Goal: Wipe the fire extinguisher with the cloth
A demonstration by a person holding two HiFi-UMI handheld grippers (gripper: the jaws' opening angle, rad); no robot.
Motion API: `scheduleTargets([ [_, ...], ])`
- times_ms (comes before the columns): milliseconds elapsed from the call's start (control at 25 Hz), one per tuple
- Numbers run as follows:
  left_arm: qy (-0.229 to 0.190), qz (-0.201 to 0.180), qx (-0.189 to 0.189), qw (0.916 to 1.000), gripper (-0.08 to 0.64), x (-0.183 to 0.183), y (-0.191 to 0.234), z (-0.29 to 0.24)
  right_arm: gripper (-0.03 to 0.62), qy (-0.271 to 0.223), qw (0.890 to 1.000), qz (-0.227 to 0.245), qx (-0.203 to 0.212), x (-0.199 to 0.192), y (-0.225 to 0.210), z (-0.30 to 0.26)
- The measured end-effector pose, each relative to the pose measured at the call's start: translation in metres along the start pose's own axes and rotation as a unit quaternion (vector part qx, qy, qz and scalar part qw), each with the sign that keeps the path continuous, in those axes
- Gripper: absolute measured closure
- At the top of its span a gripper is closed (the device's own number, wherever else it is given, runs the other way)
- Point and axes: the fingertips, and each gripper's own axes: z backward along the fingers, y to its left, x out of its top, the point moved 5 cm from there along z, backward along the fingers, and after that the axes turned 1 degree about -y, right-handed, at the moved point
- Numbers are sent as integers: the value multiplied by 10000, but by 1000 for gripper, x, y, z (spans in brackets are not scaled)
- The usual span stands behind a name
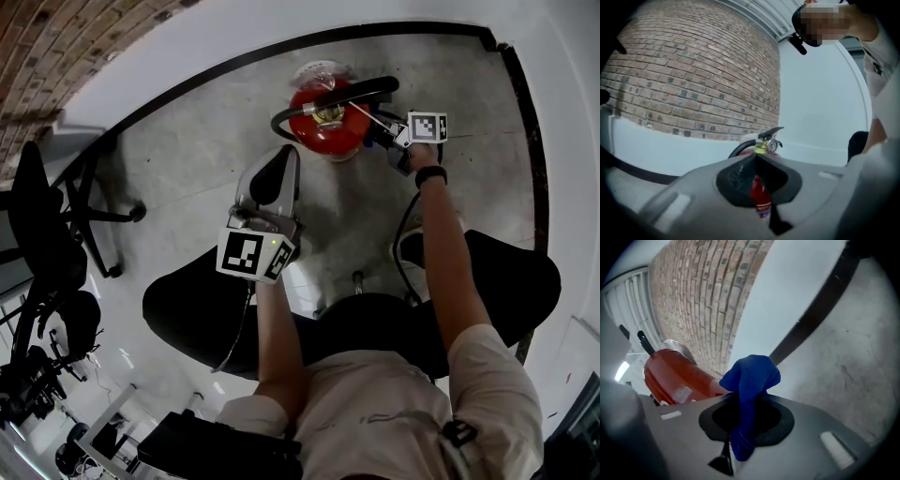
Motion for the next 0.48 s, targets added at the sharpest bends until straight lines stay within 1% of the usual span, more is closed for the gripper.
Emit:
scheduleTargets([
  [120, 78, 32, 49, 10000, 558, -7, 4, 0, 520, -112, 9978, -409, -507, -27, -39, 0],
  [200, 104, 40, 76, 9999, 558, -9, 6, -2, 520, -11, 9946, -563, -871, -42, -60, 0],
  [280, 116, 41, 86, 9999, 558, -10, 7, -3, 522, 341, 9894, -465, -1329, -57, -78, 0],
  [360, 146, 44, 101, 9998, 558, -13, 9, -4, 522, 637, 9810, -497, -1764, -72, -94, 1],
  [480, 219, 52, 124, 9997, 558, -17, 12, -7, 520, 1111, 9675, -466, -2222, -91, -111, 1],
])
